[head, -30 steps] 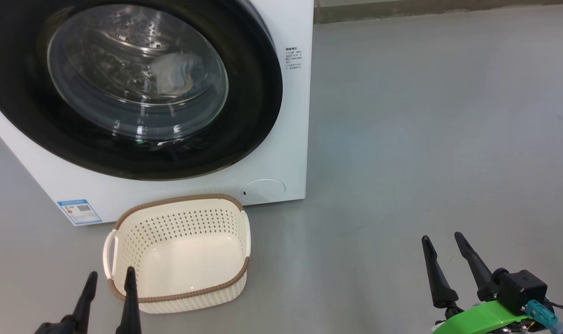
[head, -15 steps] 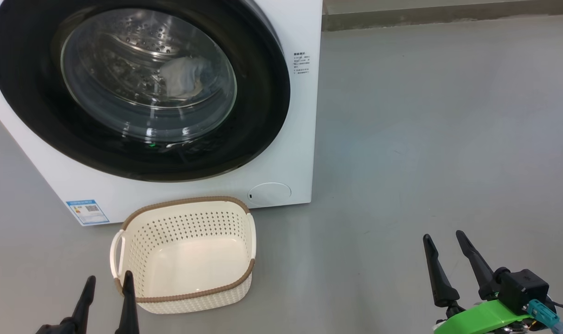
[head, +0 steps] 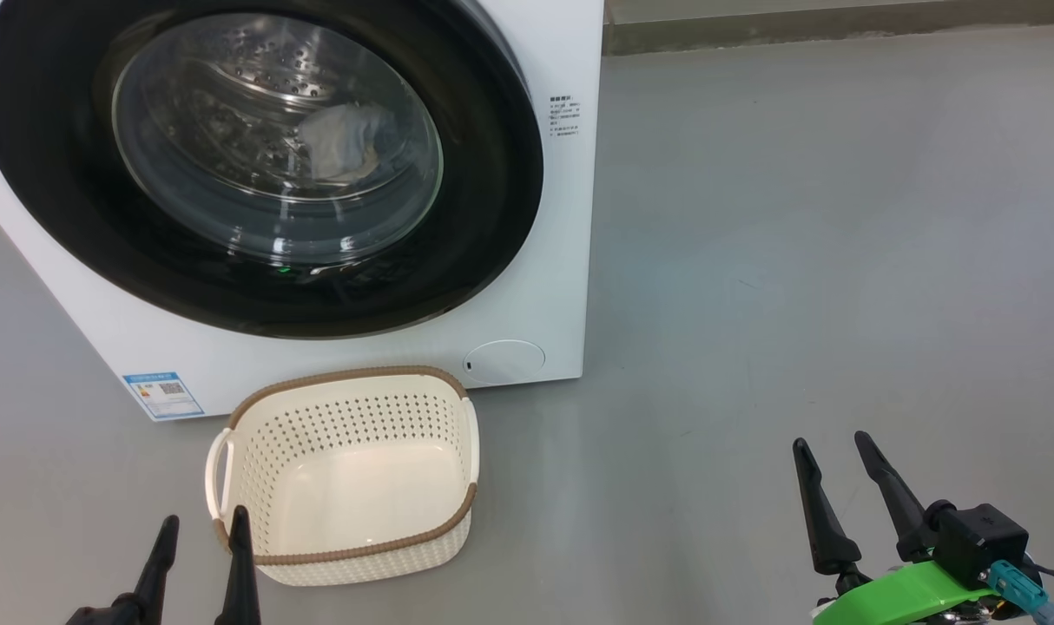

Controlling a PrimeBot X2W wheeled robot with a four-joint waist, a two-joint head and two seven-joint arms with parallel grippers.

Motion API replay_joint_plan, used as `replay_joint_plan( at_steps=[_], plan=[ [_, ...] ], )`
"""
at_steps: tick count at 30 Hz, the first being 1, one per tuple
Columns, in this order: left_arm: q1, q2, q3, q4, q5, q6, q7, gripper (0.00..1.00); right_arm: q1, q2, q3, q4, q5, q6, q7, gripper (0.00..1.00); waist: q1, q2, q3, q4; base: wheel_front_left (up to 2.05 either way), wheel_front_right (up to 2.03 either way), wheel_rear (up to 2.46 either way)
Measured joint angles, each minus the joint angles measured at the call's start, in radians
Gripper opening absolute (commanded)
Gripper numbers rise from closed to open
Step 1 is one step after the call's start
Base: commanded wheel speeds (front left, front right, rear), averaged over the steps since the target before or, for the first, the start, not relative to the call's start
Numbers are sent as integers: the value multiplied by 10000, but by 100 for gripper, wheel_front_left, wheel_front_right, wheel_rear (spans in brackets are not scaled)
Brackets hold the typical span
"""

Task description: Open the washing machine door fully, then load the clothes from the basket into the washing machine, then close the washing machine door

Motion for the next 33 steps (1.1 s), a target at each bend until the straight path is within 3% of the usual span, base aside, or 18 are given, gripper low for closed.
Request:
replay_joint_plan(
  at_steps=[9, 10, 18, 33],
  plan=[
    [2, 0, -128, -67, -6, 0, 0, 100, 0, 0, 42, 23, 0, 0, 0, 100, 0, 0, -25, -27, 0, 0, 0],
    [3, -8, -159, -73, -23, 0, 0, 0, 0, 0, 44, 25, 0, 0, 0, 0, 0, 0, -27, -26, 0, 0, 0],
    [291, -303, -311, 748, -140, 4, 52, 0, 425, 58, 79, 922, 105, 2, 19, 0, 0, 0, -25, -25, 0, 0, 0],
    [292, -280, -297, 809, -1753, 4, 456, 0, 426, 69, 19, 936, 1741, 2, 460, 0, 2, 0, -2, -21, 0, 0, 0]
  ],
)
